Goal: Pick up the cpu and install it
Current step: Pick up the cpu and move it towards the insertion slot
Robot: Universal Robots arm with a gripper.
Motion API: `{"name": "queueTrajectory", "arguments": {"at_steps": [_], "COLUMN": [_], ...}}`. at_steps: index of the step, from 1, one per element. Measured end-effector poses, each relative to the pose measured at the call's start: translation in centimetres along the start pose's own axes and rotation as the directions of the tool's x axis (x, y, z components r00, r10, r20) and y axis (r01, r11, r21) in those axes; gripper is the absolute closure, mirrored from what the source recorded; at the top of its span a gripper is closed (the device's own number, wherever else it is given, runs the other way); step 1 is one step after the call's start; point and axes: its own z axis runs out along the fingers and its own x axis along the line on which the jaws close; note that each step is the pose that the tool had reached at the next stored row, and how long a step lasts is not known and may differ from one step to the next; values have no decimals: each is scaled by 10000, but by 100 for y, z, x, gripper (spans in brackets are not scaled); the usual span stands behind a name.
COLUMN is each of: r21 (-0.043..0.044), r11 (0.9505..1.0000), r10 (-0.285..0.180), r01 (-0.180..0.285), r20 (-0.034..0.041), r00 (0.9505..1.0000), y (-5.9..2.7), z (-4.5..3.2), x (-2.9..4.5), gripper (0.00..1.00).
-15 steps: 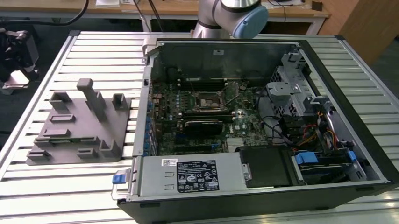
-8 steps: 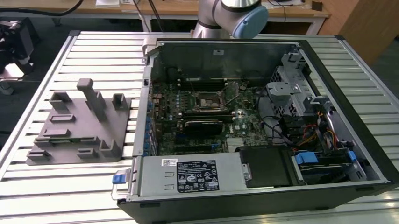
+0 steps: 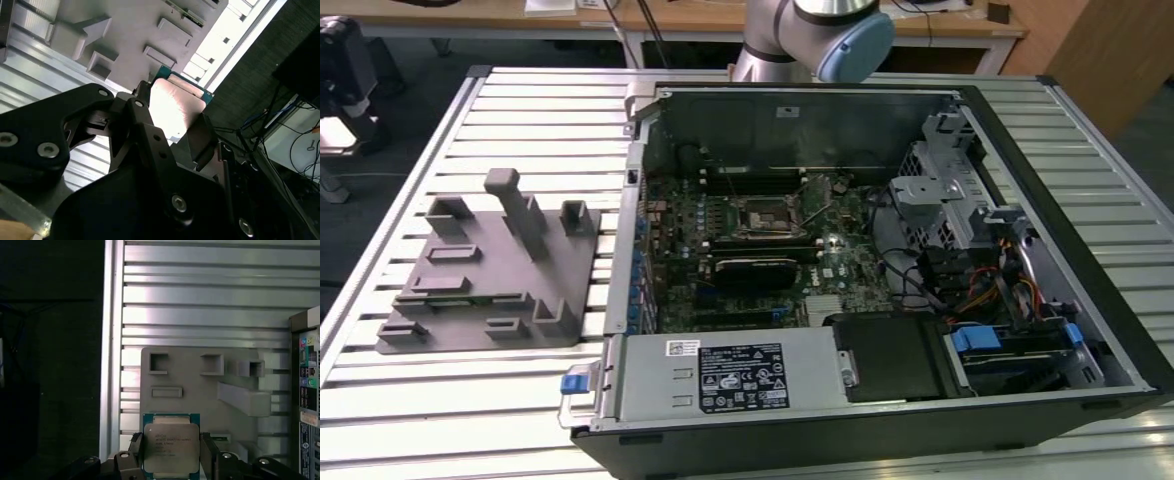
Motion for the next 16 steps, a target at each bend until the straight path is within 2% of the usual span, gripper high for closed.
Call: {"name": "queueTrajectory", "arguments": {"at_steps": [7, 16], "r21": [0, 0], "r11": [10000, 10000], "r10": [0, -1], "r01": [0, 1], "r20": [0, 0], "r00": [10000, 10000], "y": [10, 9], "z": [-165, -169], "x": [-1, -295], "gripper": [46, 46]}}
